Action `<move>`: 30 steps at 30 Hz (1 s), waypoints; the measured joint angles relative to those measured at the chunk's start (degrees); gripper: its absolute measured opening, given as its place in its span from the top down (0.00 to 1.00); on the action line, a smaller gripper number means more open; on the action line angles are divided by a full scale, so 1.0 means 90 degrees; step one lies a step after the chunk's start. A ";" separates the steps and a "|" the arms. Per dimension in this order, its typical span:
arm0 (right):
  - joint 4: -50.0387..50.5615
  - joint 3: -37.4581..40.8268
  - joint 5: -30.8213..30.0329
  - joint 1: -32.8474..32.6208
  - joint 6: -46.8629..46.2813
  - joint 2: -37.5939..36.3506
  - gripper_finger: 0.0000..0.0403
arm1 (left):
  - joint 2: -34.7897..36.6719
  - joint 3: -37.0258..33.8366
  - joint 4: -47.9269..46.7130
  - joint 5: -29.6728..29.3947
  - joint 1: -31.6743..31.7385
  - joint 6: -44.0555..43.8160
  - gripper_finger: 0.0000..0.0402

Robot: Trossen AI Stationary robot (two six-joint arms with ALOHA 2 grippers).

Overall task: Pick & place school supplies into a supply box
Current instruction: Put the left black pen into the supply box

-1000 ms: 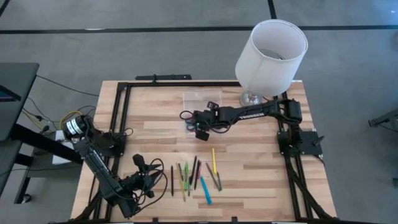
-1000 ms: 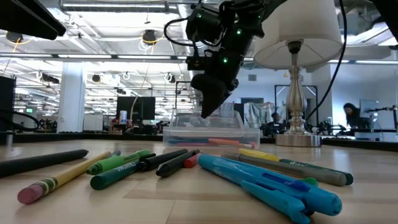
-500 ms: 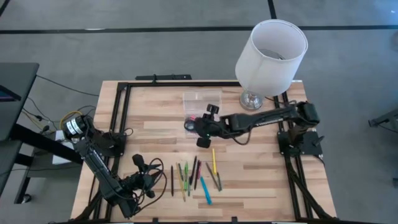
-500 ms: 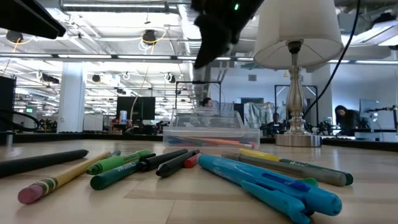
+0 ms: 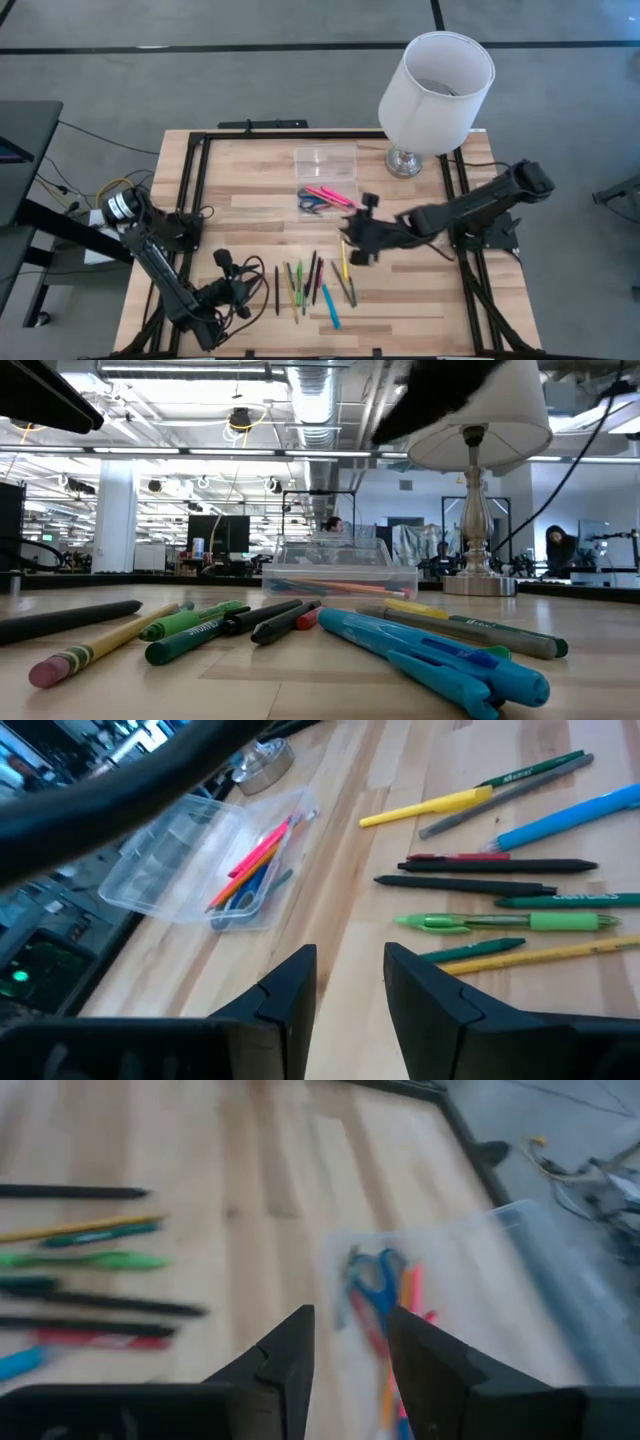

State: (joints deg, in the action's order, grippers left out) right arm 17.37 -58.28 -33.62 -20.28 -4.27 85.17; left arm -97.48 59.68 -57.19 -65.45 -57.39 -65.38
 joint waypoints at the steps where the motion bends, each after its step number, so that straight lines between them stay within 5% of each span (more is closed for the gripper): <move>1: -0.0179 0.0278 -0.0046 -0.0175 -0.0084 -0.0164 0.70 | -0.0049 0.0000 -0.0011 -0.0055 0.0035 0.0005 0.72; 13: -0.2703 0.2224 -0.1999 -0.2435 -0.0546 -0.0727 0.70 | -0.0218 -0.0002 0.0257 0.0001 0.0750 0.0199 0.72; 22: -0.3043 0.2280 -0.2324 -0.2816 -0.0713 -0.0029 0.70 | -0.0220 -0.0002 0.0351 0.1164 0.1386 0.1077 0.72; 30: -0.3373 0.2273 -0.2447 -0.2881 -0.0712 0.0044 0.70 | -0.0222 0.0000 0.0719 0.1455 0.1628 0.1043 0.72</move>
State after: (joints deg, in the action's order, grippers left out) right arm -12.99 -37.82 -55.65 -46.21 -10.68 85.56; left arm -99.48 59.68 -50.72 -52.35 -42.73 -55.99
